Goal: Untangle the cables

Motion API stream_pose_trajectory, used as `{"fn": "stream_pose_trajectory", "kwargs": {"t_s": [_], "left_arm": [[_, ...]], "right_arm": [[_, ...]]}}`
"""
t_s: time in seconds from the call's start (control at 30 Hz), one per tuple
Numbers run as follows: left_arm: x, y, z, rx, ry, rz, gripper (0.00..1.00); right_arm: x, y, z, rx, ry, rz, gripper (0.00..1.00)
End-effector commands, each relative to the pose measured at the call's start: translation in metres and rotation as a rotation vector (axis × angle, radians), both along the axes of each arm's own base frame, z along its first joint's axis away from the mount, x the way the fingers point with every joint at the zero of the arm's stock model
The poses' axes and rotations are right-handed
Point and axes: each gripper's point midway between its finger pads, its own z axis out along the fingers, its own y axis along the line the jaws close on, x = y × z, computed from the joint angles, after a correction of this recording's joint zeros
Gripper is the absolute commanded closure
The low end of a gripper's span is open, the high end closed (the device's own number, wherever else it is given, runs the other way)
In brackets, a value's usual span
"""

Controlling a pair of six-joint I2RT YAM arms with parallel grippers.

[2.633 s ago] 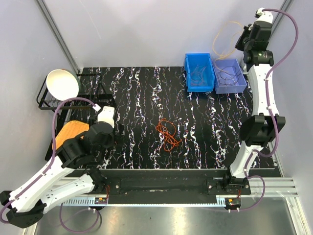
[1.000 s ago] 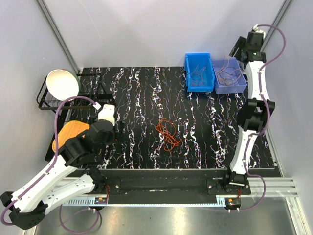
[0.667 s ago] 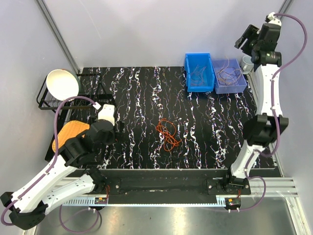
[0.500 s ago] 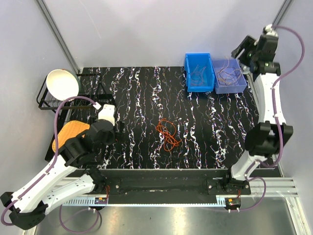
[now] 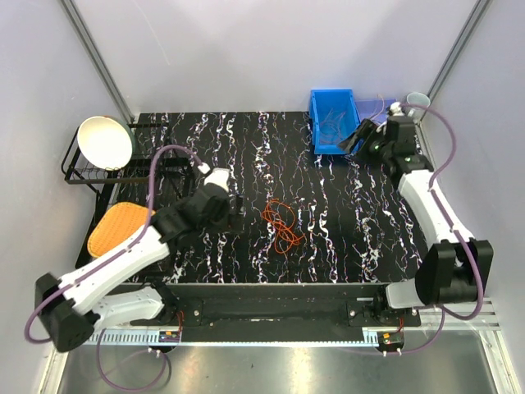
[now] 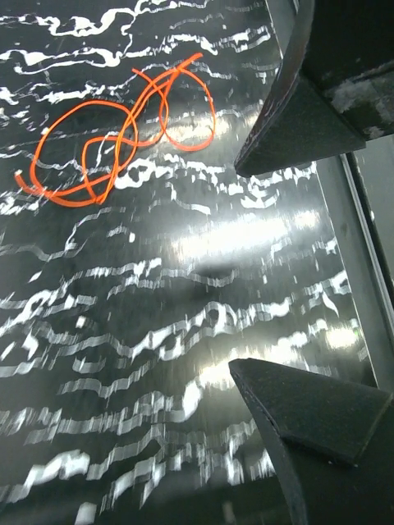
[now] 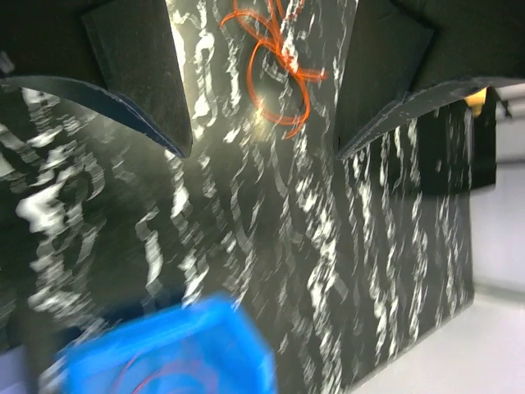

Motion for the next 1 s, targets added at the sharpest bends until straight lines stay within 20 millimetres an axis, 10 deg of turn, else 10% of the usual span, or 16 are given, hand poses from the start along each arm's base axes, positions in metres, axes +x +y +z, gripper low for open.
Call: {"fn": "stream_pose_trajectory", "kwargs": {"t_s": [0.0, 0.33, 0.97], "left_arm": [[0.019, -0.053, 0.014, -0.190, 0.032, -0.005, 0.05], [0.041, -0.122, -0.012, -0.282, 0.152, -0.015, 0.10], [0.040, -0.165, -0.074, -0.201, 0.255, -0.009, 0.23]], "right_arm": [[-0.021, 0.039, 0.010, 0.055, -0.065, 0.085, 0.25], [-0.050, 0.040, -0.010, 0.029, -0.041, 0.113, 0.25], [-0.063, 0.038, -0.024, -0.006, -0.025, 0.137, 0.25]]}}
